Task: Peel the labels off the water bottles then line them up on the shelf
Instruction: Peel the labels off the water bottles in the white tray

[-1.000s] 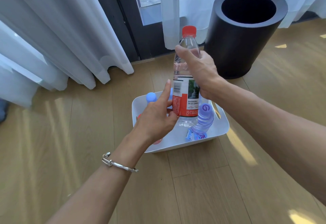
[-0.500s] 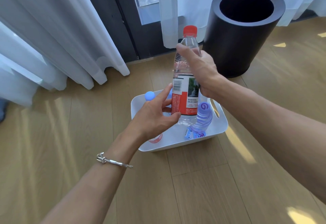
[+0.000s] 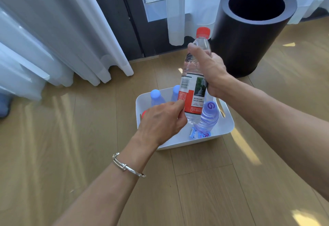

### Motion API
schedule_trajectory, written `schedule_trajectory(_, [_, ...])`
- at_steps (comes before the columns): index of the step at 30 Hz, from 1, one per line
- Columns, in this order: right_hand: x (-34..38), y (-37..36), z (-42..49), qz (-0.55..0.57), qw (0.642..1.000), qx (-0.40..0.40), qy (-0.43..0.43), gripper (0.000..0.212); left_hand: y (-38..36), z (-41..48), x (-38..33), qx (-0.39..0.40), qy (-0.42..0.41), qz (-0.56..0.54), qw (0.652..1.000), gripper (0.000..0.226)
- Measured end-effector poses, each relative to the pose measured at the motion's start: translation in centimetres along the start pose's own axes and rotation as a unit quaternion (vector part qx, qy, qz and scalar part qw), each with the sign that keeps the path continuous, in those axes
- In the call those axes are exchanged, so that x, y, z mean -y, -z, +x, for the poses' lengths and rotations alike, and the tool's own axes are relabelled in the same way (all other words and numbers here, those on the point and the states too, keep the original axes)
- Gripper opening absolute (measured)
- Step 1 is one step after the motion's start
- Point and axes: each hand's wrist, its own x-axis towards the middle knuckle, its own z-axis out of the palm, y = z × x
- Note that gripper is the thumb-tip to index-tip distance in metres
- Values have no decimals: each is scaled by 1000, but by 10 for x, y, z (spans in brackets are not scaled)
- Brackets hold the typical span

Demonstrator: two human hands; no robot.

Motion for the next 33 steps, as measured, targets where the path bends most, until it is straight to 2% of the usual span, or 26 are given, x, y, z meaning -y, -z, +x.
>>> schedule_trajectory(6, [1, 0, 3, -2, 1000, 10, -5, 62, 2, 3, 0, -24, 15, -38, 999, 10])
schedule_trajectory(11, [-1, -1, 1, -6, 1000, 24, 3, 70, 7, 3, 2, -8, 68, -102, 992, 37])
schedule_trajectory(15, [-2, -1, 1, 4, 999, 43, 15, 56, 12, 4, 6, -11, 95, -158, 983, 26])
schedule_trajectory(17, [-2, 0, 1, 1, 999, 43, 19, 51, 11, 3, 11, 19, 115, -207, 971, 24])
schedule_trajectory(20, [-4, 1, 1, -9, 999, 39, 20, 50, 13, 4, 13, 73, 151, -301, 939, 33])
schedule_trajectory(25, [-5, -1, -1, -6, 999, 40, 23, 46, 19, 7, 2, 124, 149, -209, 959, 31])
schedule_trajectory(29, [-5, -2, -2, 0, 999, 43, 27, 50, 22, 7, -1, 102, 127, -118, 979, 35])
schedule_trajectory(33, [-4, -4, -3, -8, 999, 43, 28, 61, 26, 8, -2, 100, 116, -103, 983, 40])
